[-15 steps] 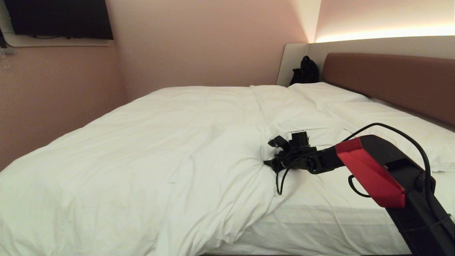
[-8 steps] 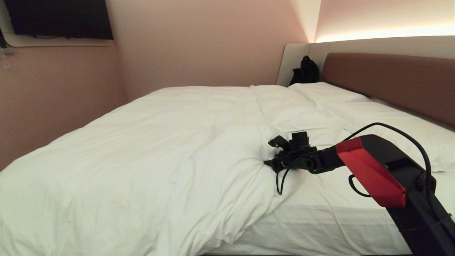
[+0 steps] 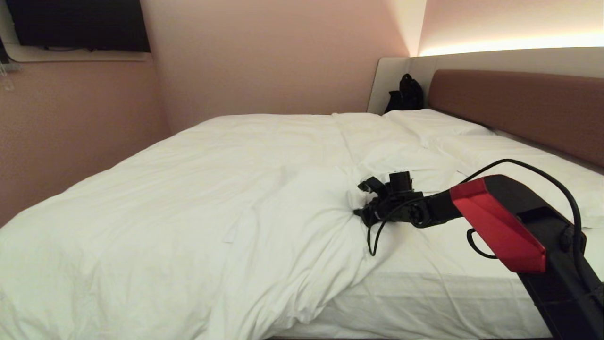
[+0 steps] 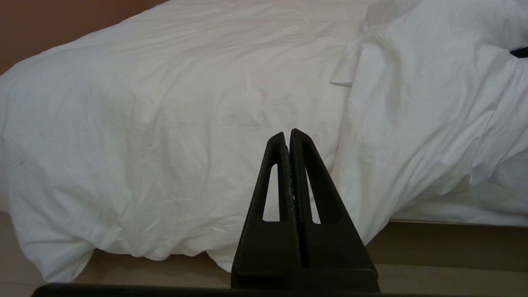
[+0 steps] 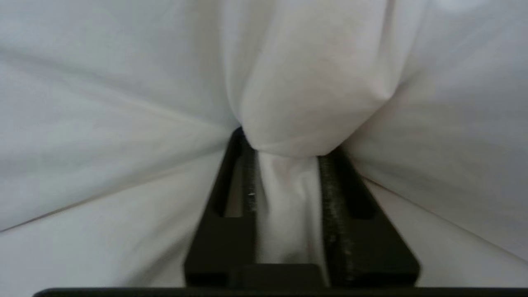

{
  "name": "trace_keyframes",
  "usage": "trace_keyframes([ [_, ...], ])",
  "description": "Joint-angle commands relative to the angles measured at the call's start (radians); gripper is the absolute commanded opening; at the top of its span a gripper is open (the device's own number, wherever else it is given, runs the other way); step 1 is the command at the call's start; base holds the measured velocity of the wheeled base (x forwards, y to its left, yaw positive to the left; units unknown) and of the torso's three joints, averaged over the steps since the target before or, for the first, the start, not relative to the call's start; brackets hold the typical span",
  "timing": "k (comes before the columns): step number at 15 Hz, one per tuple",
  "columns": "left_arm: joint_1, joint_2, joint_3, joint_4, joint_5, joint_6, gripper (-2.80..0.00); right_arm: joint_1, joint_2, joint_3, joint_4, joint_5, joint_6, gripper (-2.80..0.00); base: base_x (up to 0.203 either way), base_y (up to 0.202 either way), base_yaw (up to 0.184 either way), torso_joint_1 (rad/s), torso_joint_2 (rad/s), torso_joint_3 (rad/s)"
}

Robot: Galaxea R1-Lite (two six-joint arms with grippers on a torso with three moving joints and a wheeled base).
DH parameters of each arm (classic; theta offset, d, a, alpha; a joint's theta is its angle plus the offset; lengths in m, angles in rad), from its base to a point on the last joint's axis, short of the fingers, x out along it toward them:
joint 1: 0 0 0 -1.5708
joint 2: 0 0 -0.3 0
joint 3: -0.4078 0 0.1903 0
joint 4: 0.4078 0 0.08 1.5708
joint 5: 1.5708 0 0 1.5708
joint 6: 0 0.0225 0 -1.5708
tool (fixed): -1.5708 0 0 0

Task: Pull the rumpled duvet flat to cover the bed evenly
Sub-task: Hold the folded corner of the quilt, then flatten the corners of the folded blanket

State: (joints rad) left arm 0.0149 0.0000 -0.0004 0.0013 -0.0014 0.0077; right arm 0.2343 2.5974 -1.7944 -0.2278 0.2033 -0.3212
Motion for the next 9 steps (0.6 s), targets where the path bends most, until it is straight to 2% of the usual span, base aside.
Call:
trace_keyframes([
  [1, 0.0, 0.0, 0.0, 0.0, 0.0, 0.0, -2.8, -0.007, -0.06, 0.034, -0.005, -0.001, 0.009, -2.8, 0.0, 0.0, 0.0, 0.0, 0.0, 0.0],
  [9, 0.0, 0.0, 0.0, 0.0, 0.0, 0.0, -2.8, -0.031, -0.203, 0.177, -0.007, -0.001, 0.012, -2.8, 0.0, 0.0, 0.0, 0.0, 0.0, 0.0],
])
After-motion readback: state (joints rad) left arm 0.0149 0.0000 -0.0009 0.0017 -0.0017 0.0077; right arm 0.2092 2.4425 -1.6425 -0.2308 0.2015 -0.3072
